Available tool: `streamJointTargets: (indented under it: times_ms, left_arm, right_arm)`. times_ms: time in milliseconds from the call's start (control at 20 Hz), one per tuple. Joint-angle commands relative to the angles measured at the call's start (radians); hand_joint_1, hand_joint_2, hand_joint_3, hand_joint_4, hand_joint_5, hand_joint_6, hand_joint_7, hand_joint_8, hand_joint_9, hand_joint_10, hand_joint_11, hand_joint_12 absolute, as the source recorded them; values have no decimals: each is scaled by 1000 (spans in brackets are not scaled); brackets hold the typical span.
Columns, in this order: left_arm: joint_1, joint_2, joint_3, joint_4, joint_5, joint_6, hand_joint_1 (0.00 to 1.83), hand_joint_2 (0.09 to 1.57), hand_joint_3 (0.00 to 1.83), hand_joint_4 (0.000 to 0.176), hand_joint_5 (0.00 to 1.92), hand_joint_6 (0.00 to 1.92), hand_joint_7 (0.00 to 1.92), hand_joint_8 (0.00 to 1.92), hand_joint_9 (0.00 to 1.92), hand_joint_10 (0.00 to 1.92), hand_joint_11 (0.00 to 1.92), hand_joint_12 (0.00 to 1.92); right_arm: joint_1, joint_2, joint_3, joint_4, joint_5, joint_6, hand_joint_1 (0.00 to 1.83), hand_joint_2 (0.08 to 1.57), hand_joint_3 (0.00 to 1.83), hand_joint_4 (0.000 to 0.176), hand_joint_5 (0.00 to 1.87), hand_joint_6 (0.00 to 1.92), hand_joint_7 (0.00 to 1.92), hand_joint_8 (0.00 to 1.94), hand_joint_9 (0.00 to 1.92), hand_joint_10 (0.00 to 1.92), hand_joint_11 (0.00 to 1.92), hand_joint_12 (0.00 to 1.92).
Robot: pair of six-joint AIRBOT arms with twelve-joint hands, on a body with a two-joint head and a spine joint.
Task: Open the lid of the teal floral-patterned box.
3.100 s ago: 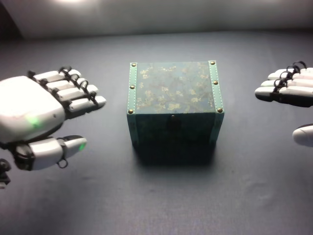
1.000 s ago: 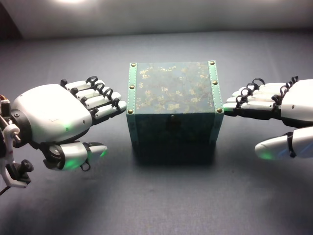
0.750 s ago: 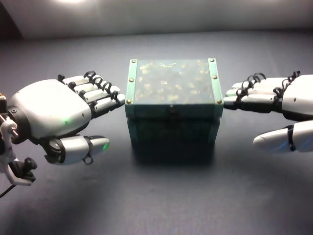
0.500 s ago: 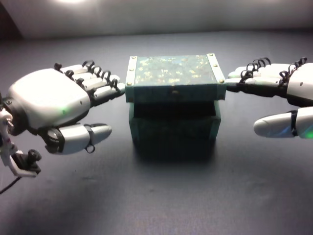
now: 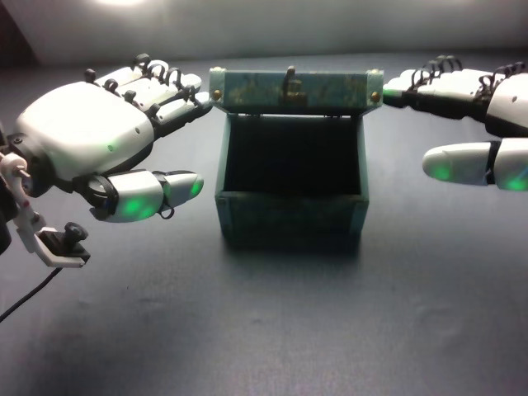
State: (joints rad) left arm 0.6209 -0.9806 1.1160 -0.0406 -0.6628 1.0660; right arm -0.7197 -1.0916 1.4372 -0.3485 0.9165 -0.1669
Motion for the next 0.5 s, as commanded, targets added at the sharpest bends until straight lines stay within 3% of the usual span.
streamJointTargets:
  times_ms: [0, 100, 150, 200, 300, 350, 450]
  left_arm:
    - [-22, -8, 1, 16, -139, 0, 0, 1431, 1, 0, 7, 2, 11, 4, 27, 2, 0, 4]
    - [-35, -14, 11, 9, -132, 9, 0, 1426, 0, 0, 30, 10, 33, 10, 46, 7, 26, 11]
    - [-45, -19, 18, 6, -125, 13, 0, 1276, 0, 0, 27, 2, 23, 2, 33, 1, 23, 9]
    - [-56, -26, 27, 0, -115, 26, 0, 1276, 0, 0, 27, 2, 23, 2, 33, 1, 23, 9]
    - [-81, -41, 49, -24, -88, 65, 0, 1305, 2, 0, 15, 0, 3, 0, 11, 0, 1, 0]
    - [-96, -50, 64, -36, -70, 77, 0, 1437, 18, 0, 6, 0, 0, 0, 0, 0, 13, 6]
    - [-122, -67, 100, -54, -42, 81, 0, 1503, 13, 0, 22, 1, 2, 0, 1, 0, 16, 7]
  right_arm:
    - [16, -3, 4, 48, 121, 5, 0, 1259, 0, 0, 113, 0, 85, 1, 46, 2, 49, 41]
    - [20, -9, 21, 68, 121, 5, 0, 1273, 0, 0, 126, 5, 108, 9, 52, 4, 22, 31]
    - [25, -11, 31, 78, 117, 5, 0, 1308, 5, 0, 122, 1, 98, 2, 53, 2, 30, 37]
    - [32, -14, 42, 86, 110, 5, 0, 1308, 5, 0, 122, 1, 98, 2, 53, 2, 30, 37]
    - [51, -22, 61, 91, 95, 5, 0, 1293, 0, 0, 143, 8, 94, 1, 33, 3, 10, 26]
    - [61, -28, 70, 91, 87, 5, 0, 1285, 0, 0, 159, 12, 98, 6, 36, 6, 10, 22]
    - [81, -46, 93, 90, 62, 5, 0, 1282, 0, 0, 168, 13, 116, 11, 61, 15, 42, 38]
